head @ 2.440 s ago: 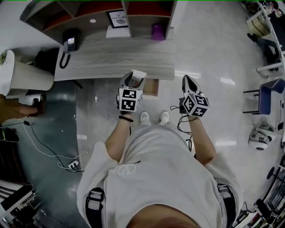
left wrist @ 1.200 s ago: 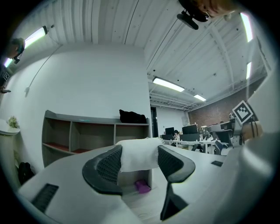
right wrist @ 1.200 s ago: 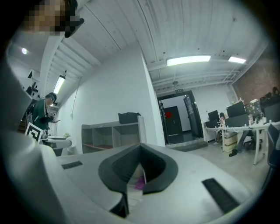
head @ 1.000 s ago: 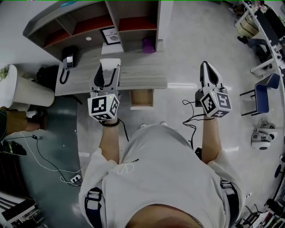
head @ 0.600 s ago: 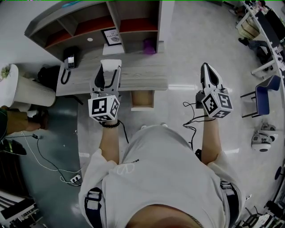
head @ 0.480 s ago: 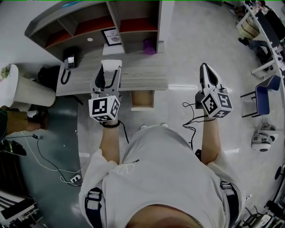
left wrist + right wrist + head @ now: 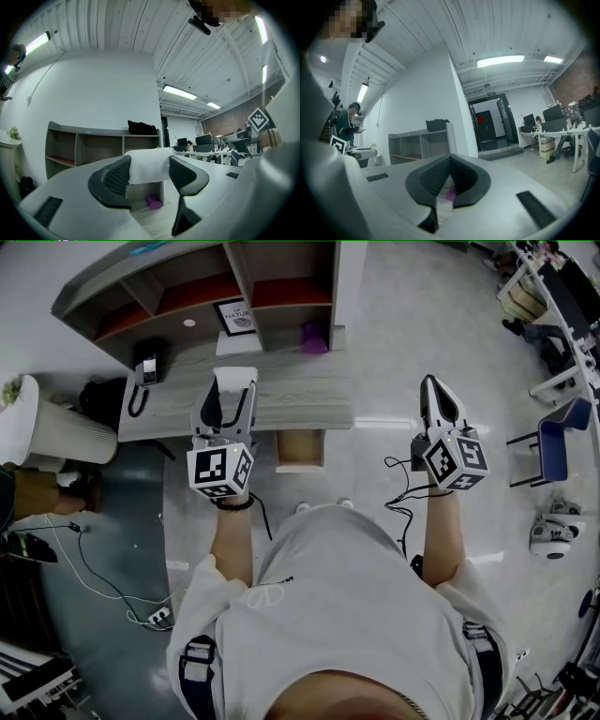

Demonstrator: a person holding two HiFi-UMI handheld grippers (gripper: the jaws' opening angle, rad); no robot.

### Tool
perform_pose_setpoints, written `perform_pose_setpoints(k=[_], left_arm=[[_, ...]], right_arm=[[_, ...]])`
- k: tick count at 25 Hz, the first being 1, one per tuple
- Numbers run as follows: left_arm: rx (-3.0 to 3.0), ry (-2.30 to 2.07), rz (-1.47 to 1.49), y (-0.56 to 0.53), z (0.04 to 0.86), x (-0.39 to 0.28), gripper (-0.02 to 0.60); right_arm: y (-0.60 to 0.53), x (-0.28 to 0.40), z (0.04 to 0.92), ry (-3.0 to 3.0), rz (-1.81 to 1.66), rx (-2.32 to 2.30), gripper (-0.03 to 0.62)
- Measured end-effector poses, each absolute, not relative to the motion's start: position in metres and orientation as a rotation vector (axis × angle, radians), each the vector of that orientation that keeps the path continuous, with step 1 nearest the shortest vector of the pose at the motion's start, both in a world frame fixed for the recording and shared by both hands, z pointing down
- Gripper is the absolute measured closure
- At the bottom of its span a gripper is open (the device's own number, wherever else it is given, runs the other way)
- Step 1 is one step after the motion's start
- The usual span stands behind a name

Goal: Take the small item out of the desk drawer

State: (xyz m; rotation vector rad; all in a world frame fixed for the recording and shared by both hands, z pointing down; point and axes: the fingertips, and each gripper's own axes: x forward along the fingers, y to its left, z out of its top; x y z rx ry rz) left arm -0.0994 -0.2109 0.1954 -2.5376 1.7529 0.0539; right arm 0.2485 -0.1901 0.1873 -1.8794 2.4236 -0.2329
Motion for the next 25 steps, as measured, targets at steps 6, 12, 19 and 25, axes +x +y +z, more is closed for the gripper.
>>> perform_pose_setpoints(k=[6, 12, 19, 25], left_arm=[[-2.537, 1.746, 0.062, -0.2103, 0.1921, -0.0973, 0.328], [-2.54, 1.743, 0.063, -0.2115, 0.1924, -0.0971, 0.328], [-2.551, 1.742, 0.059, -0.2135, 0.1965, -0.0952, 0.328], [-2.555, 1.74, 0.058, -0.2152, 0.196, -0.0944, 0.328]], right_arm=[[-0.1901, 0.2486, 0.1856, 2.43, -0.22, -1.883, 0.592], [-0.1916, 0.2469, 0.1863, 2.438, -0.213, -1.889, 0.594], [-0.1927, 0.2447, 0.1893, 2.439, -0.238, -1.865, 0.592], [-0.1942, 0.2434, 0.1891, 2.446, -0.239, -1.866, 0.592]])
